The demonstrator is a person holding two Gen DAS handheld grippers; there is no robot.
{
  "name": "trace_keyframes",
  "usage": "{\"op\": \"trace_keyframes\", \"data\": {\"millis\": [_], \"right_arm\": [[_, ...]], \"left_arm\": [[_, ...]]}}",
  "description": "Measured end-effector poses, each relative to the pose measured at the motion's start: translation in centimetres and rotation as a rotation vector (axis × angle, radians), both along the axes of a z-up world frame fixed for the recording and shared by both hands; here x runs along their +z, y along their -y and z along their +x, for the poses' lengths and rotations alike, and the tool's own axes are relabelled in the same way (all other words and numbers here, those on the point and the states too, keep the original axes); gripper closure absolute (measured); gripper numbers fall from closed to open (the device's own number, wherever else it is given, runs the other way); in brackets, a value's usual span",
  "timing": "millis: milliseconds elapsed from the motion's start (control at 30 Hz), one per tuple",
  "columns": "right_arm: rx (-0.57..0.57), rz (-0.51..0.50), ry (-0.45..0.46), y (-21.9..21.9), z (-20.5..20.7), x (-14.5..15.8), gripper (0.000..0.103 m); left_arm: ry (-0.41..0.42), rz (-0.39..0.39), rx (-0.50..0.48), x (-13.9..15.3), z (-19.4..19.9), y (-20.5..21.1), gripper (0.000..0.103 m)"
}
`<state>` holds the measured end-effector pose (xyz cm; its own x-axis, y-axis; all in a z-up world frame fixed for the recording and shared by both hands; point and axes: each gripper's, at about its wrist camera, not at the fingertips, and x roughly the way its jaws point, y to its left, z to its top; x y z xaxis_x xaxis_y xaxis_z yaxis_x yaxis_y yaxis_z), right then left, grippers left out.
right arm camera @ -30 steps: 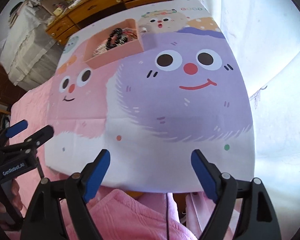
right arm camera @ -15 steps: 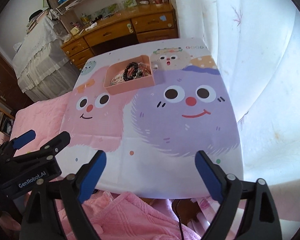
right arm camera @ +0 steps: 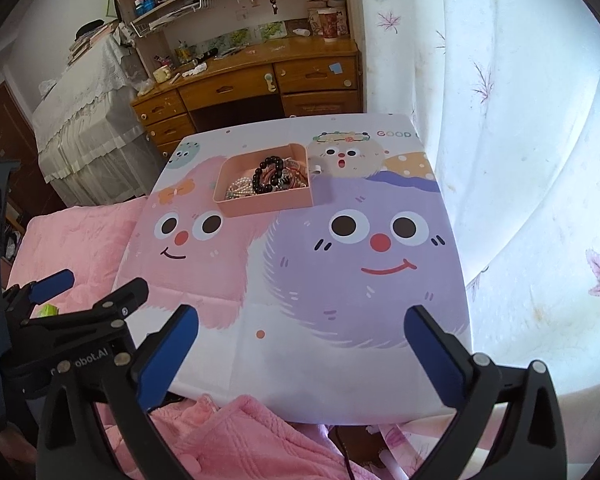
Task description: Organize jewelry
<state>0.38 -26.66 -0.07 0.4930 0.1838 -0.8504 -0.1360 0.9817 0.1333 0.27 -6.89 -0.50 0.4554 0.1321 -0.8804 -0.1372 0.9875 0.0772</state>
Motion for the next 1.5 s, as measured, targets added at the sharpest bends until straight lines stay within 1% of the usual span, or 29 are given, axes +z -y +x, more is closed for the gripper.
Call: {"op": "trace_keyframes", "data": {"millis": [200, 467, 767, 1500], "right_arm": [[0.013, 0.001, -0.013, -0.1, 0.3, -0.2, 0.0], [0.024, -0.007, -0.045, -0.4, 0.2, -0.8, 0.0], [0.022, -0.012, -0.041, -0.3, -0.1, -0.8, 0.0], [0.036, -0.004, -0.061, -1.0, 0.0, -1.4, 0.0]], "left_arm": [[-0.013, -0.001, -0.011, -0.3, 0.3, 0.2, 0.001], [0.004, 0.001, -0.042, 0.0, -0.1, 0.9, 0.001], [0.018, 0.006, -0.046, 0.3, -0.3, 1.4, 0.001], [0.04, 0.037, -0.014, 0.9, -0.9, 0.8, 0.001]]}}
